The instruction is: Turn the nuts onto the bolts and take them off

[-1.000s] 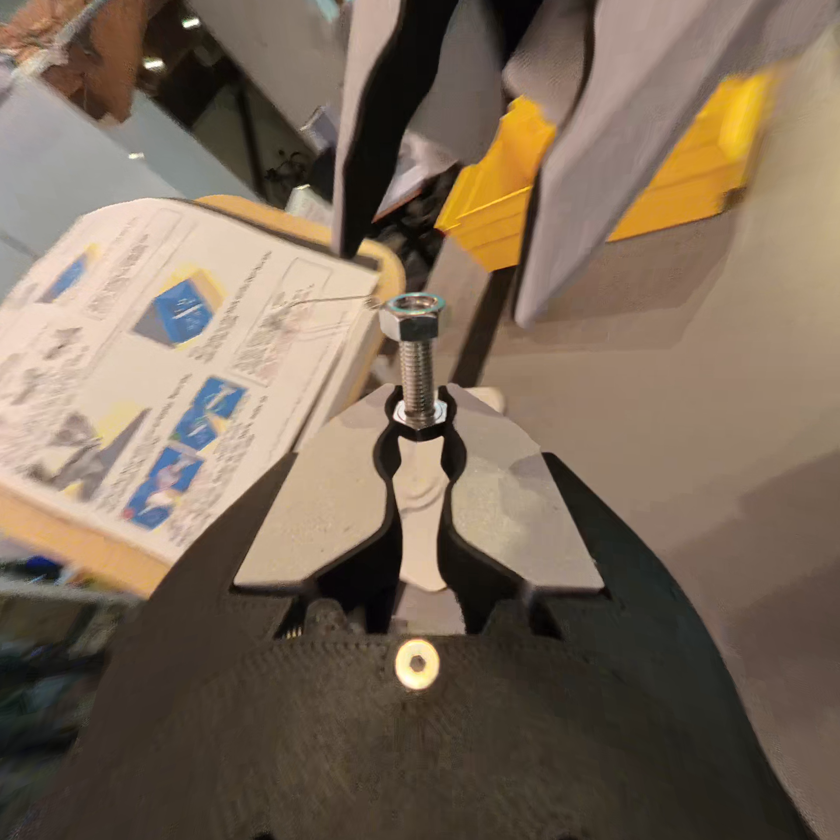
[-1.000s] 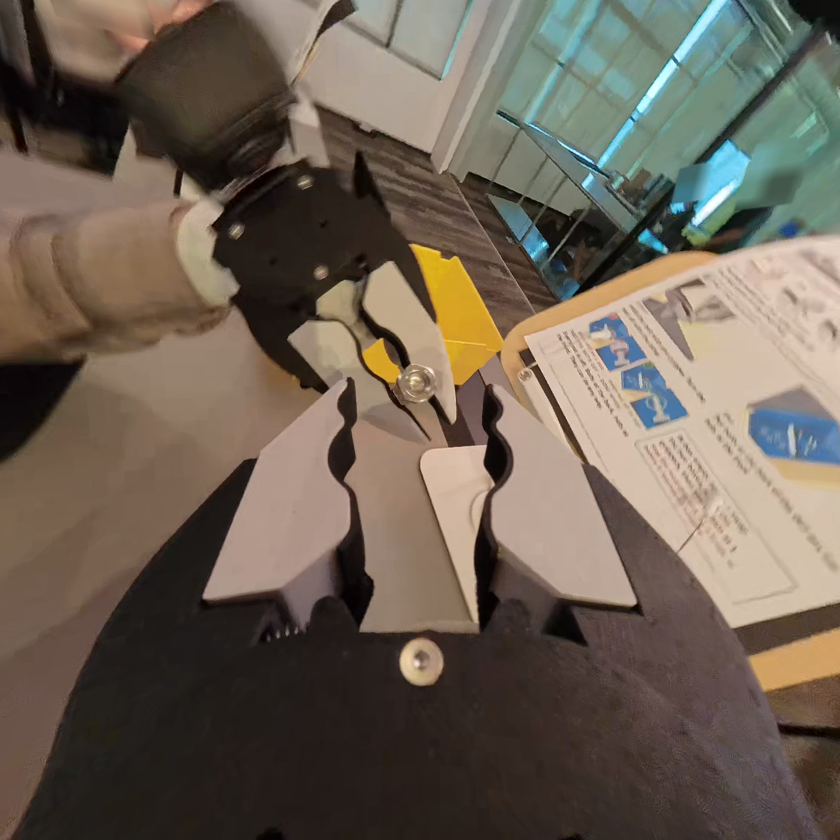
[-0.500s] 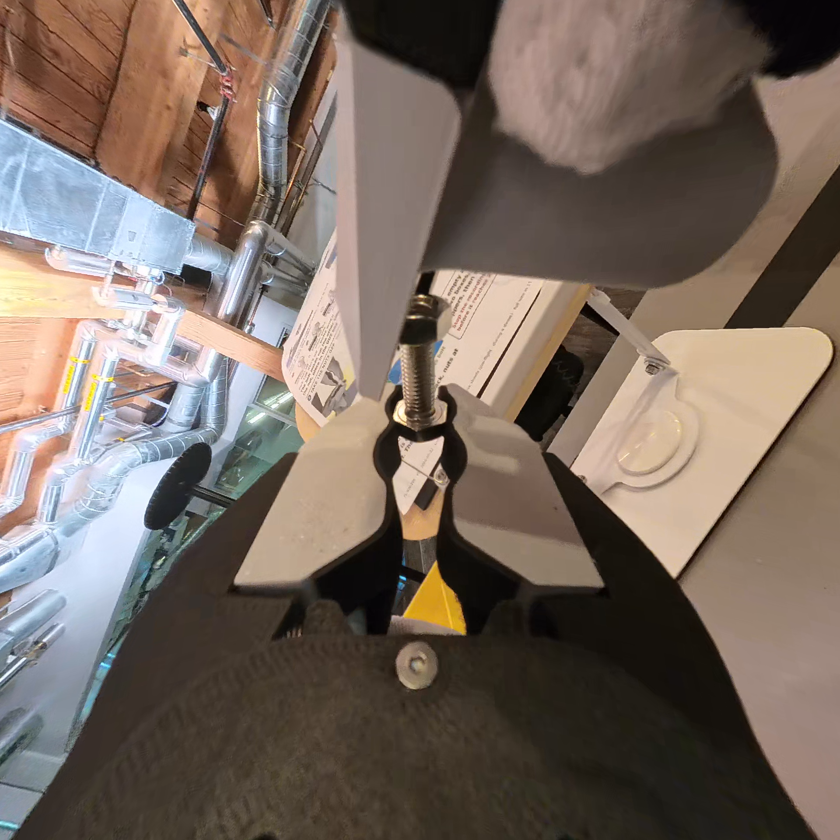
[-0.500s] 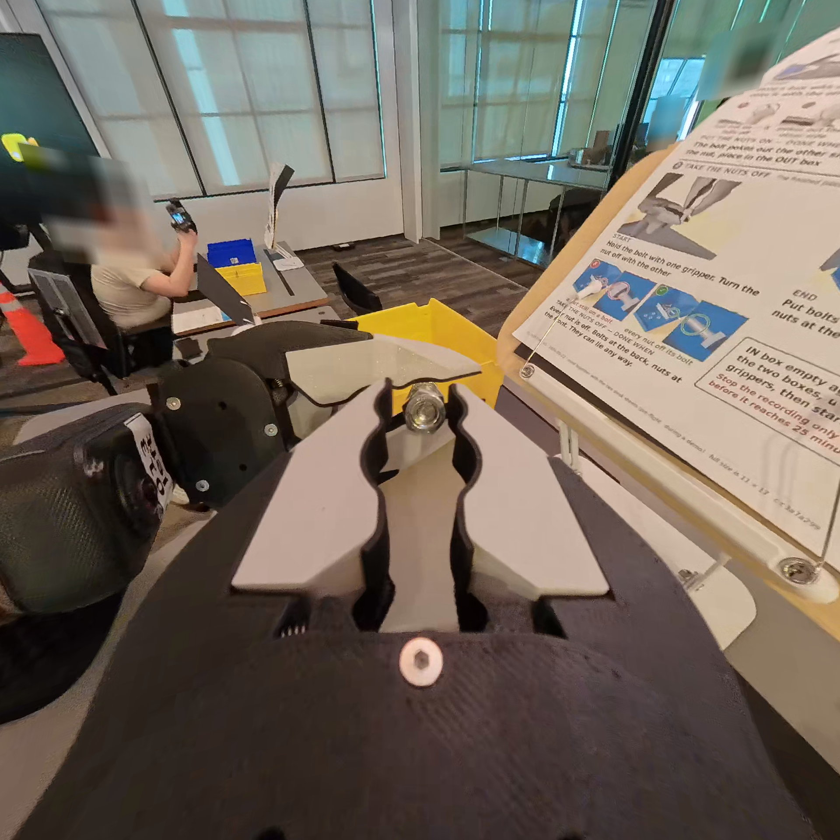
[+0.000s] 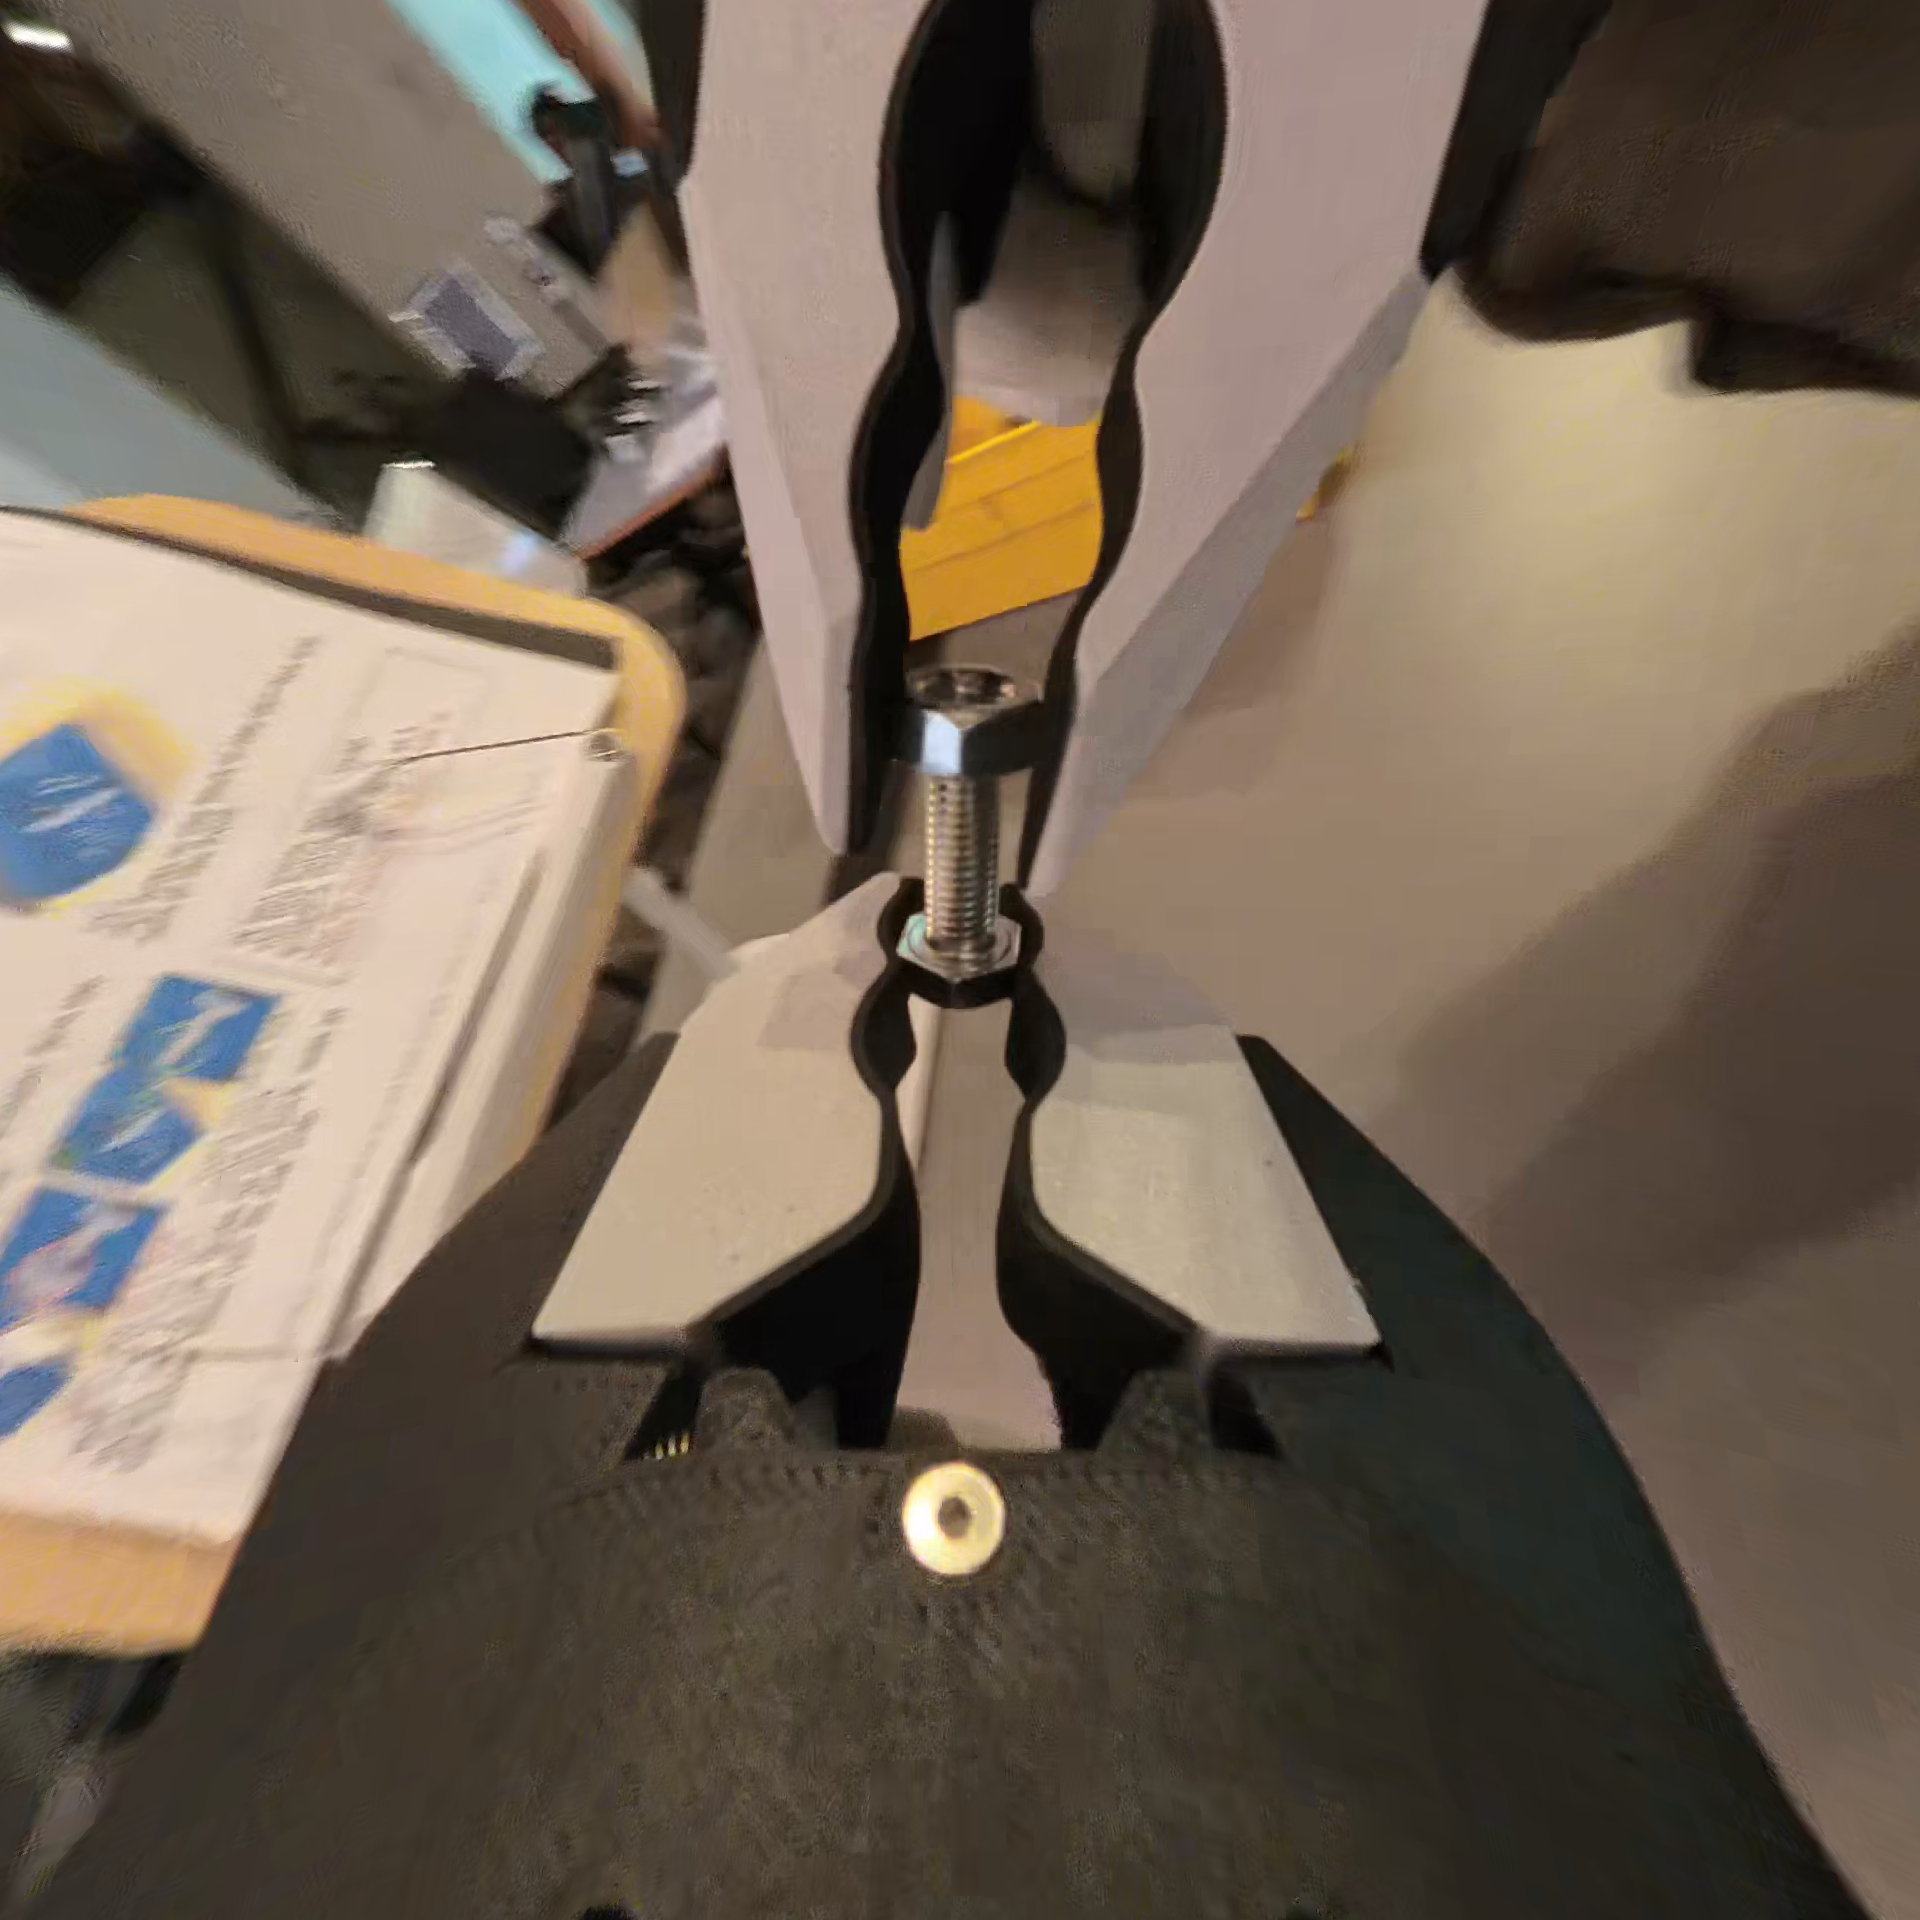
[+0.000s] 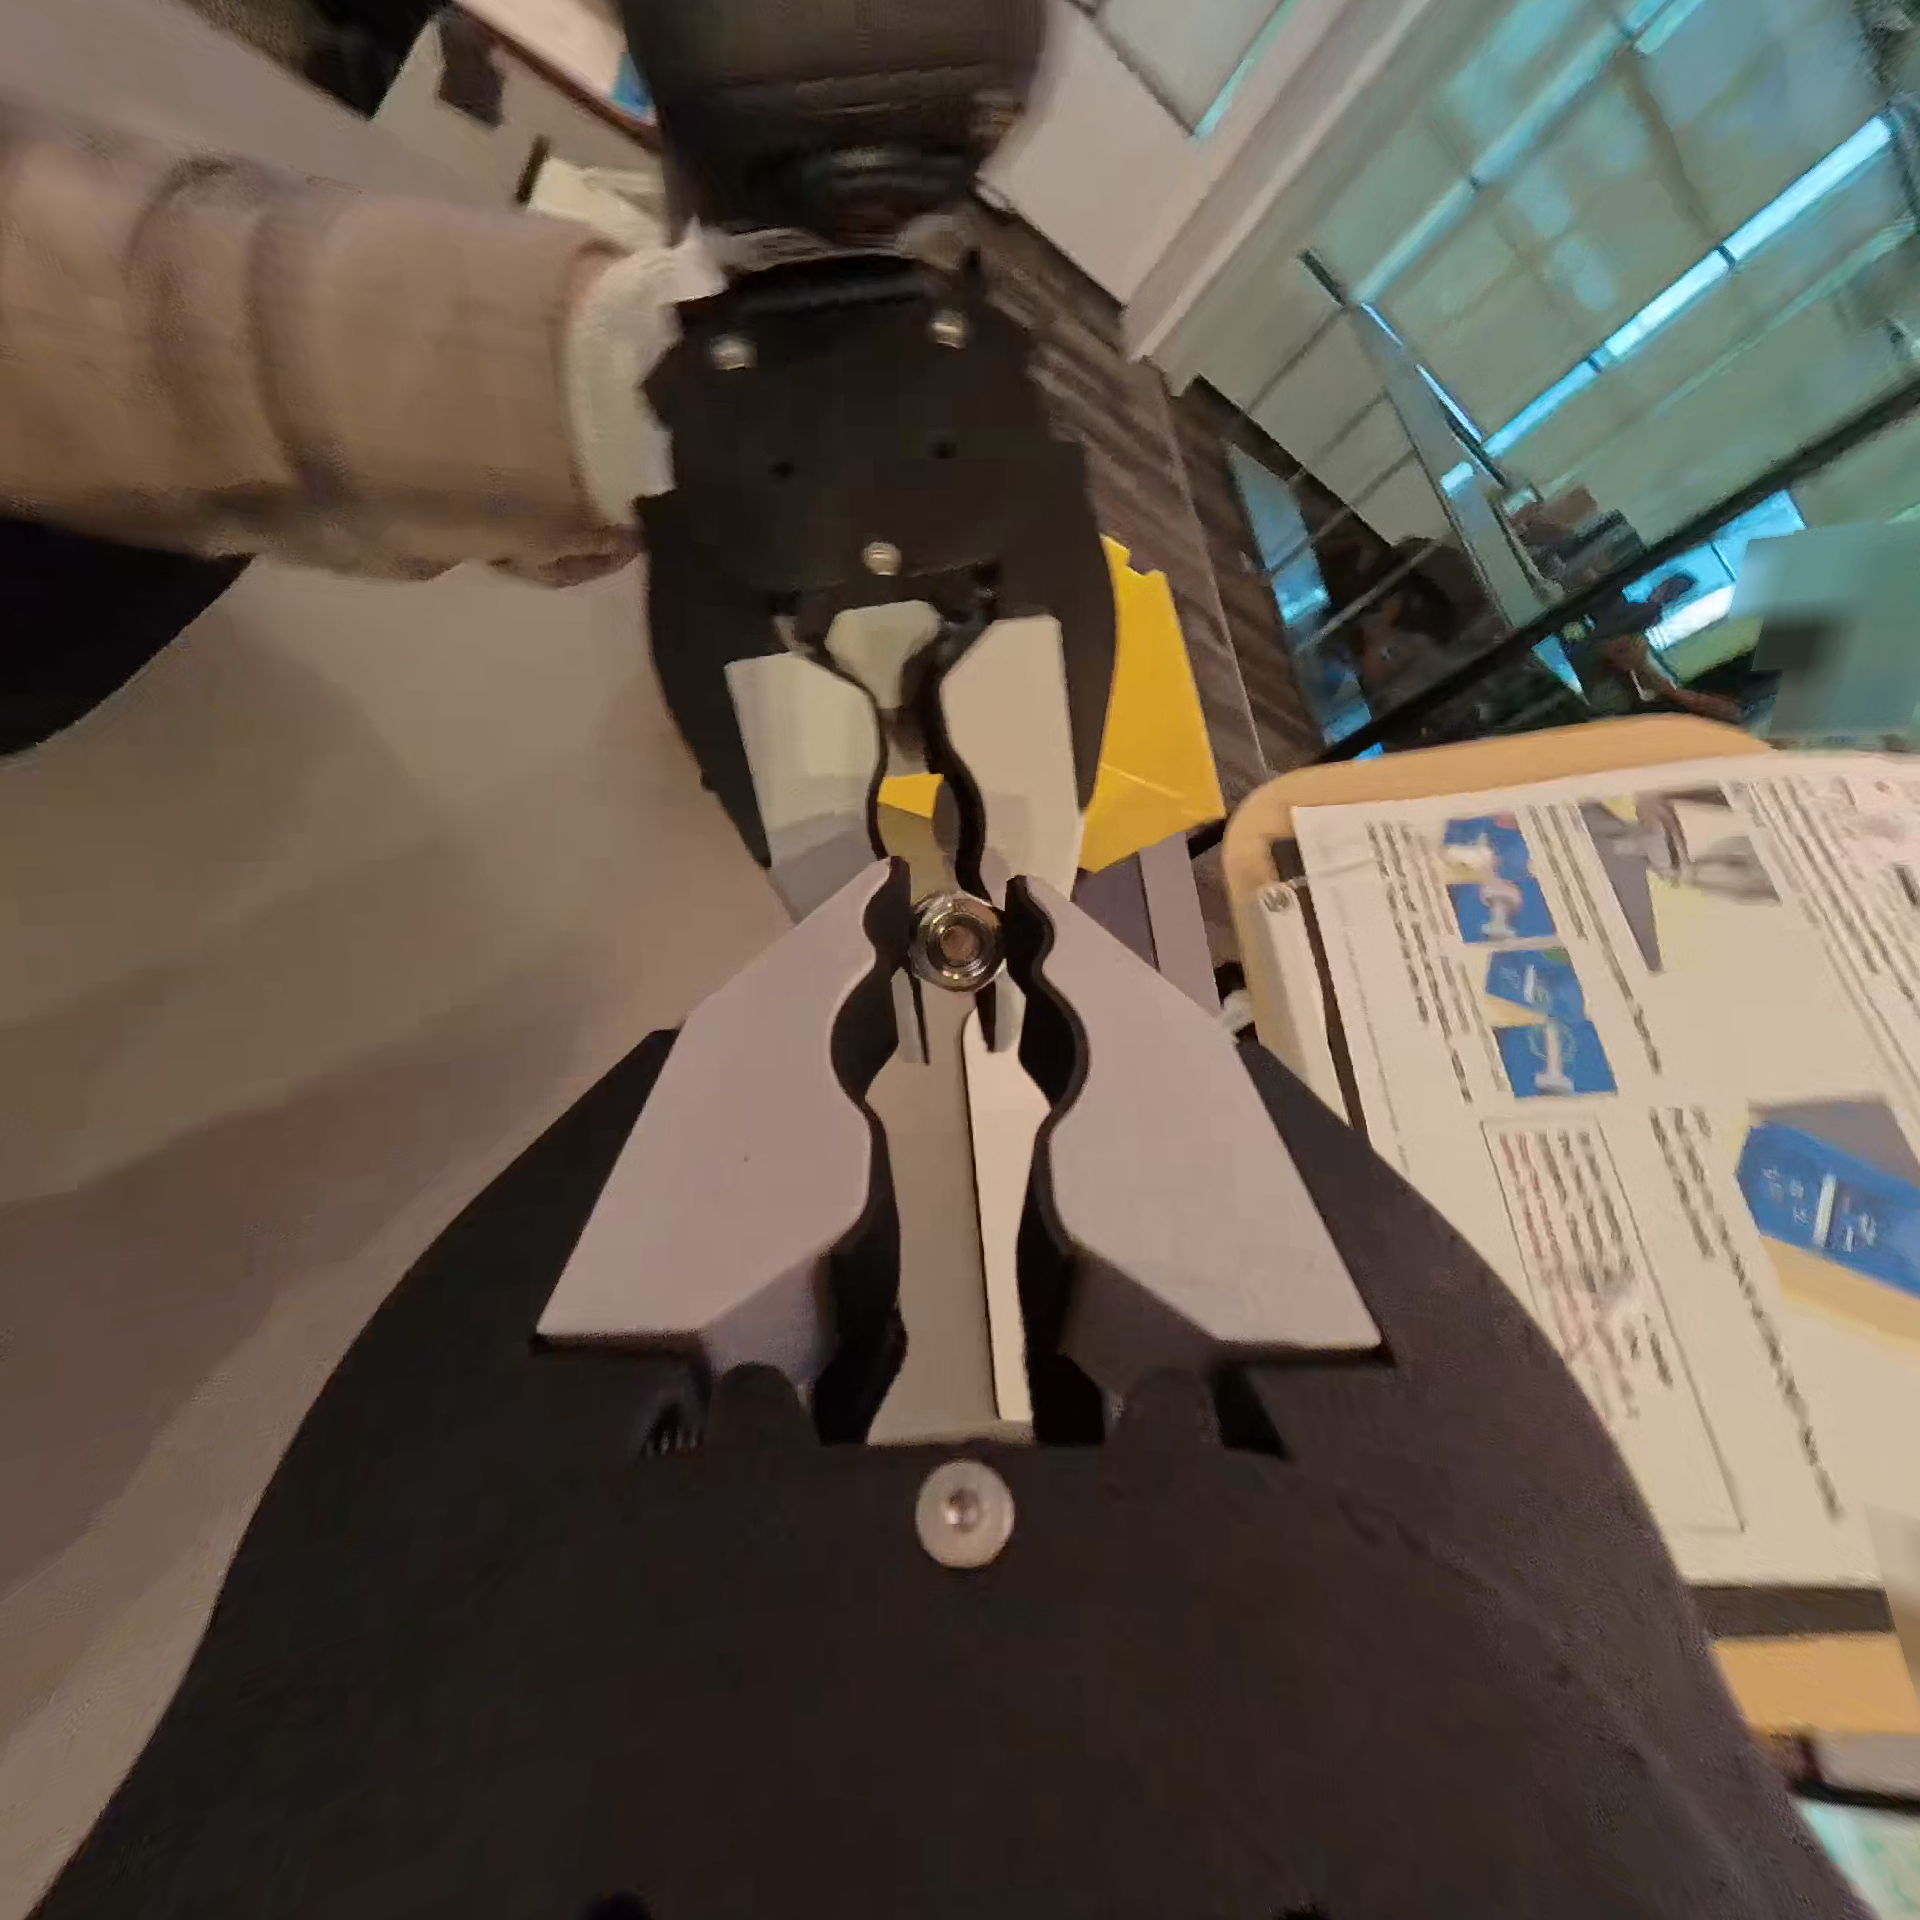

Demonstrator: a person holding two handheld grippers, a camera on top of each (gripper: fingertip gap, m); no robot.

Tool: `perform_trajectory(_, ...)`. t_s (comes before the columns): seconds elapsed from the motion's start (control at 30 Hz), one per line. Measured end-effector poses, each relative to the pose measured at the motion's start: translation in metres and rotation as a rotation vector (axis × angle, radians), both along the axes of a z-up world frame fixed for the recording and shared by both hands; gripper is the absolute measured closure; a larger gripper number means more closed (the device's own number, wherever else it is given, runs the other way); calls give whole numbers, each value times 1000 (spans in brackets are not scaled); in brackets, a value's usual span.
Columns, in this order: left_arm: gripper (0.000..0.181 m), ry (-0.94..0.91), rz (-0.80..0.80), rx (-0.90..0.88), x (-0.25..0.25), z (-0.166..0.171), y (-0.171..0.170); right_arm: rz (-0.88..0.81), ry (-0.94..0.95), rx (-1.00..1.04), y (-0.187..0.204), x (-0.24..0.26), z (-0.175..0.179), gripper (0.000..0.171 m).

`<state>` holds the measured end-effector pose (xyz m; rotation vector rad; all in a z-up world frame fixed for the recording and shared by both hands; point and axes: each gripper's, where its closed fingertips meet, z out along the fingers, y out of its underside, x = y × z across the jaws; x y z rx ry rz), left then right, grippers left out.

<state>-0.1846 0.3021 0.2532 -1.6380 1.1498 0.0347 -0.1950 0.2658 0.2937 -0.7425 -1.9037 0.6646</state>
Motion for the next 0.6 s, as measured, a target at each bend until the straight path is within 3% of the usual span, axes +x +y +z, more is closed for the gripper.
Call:
perform_trajectory(0.07,167,-44,-90,-66,9,-4,-13,58,-7,55,-14,3,-2,155)
perform_trajectory(0.17,167,-72,-90,-72,7,-4,-12,14,3,97,-10,0,-1,154)
perform_trajectory(0.2,167,-72,-68,-57,5,-2,-9,-13,33,91,-6,-2,4,141)
perform_trajectory(0.3,167,-10,83,50,-17,6,10,-51,89,-81,3,-3,21,118)
perform_trajectory(0.47,167,137,410,318,-63,31,41,-246,121,-426,52,-10,29,125)
perform_trajectory(0.6,167,292,618,508,-83,45,53,-228,141,-707,57,-25,27,124)
